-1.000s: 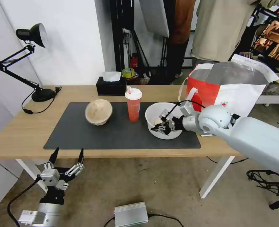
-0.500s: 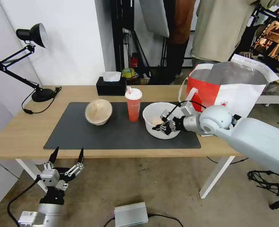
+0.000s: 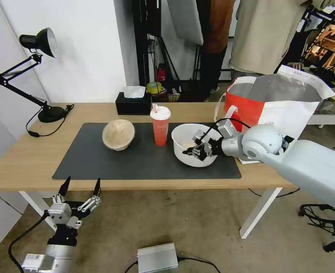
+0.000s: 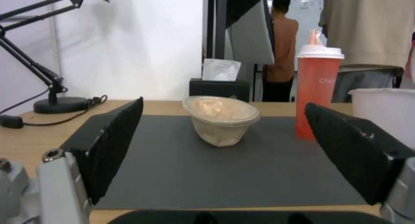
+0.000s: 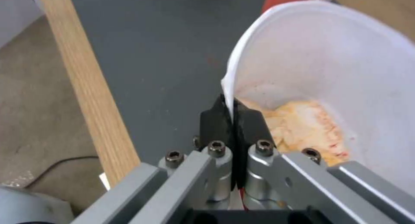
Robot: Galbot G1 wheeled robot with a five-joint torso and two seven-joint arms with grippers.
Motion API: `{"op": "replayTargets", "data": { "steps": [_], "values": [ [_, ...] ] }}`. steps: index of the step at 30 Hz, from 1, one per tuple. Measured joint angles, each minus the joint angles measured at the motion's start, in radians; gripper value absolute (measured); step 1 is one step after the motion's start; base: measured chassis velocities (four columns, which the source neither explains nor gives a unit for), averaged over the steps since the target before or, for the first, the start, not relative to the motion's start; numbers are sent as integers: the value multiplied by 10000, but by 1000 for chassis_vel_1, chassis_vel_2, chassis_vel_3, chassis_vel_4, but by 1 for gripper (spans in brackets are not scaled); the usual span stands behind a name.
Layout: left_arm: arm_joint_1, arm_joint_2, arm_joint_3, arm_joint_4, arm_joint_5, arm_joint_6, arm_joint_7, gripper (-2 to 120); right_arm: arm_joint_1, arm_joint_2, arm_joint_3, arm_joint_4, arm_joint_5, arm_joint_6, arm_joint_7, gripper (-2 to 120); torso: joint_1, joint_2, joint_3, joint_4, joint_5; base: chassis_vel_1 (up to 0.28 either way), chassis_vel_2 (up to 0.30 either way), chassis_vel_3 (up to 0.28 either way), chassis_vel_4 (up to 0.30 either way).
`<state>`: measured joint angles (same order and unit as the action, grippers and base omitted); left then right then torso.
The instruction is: Pick up the trash from the table and place it into the takeout bag.
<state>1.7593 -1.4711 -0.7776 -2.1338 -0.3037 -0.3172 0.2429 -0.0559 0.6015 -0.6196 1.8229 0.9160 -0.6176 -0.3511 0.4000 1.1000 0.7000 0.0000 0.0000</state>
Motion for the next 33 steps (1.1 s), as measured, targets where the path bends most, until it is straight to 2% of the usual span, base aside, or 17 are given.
{"op": "replayTargets", "data": {
  "steps": [13, 33],
  "values": [
    [72, 6, 18, -4, 52, -66, 38, 100, -319, -939, 786, 1453, -92, 25, 31, 0, 0, 0, 0, -1, 0, 0, 0, 0, 0],
    [297, -51, -56, -137, 61, -368, 58, 100, 97, -1731, 1261, 3661, -33, 45, 36, 0, 0, 0, 0, 0, 0, 0, 0, 0, 0]
  ]
}}
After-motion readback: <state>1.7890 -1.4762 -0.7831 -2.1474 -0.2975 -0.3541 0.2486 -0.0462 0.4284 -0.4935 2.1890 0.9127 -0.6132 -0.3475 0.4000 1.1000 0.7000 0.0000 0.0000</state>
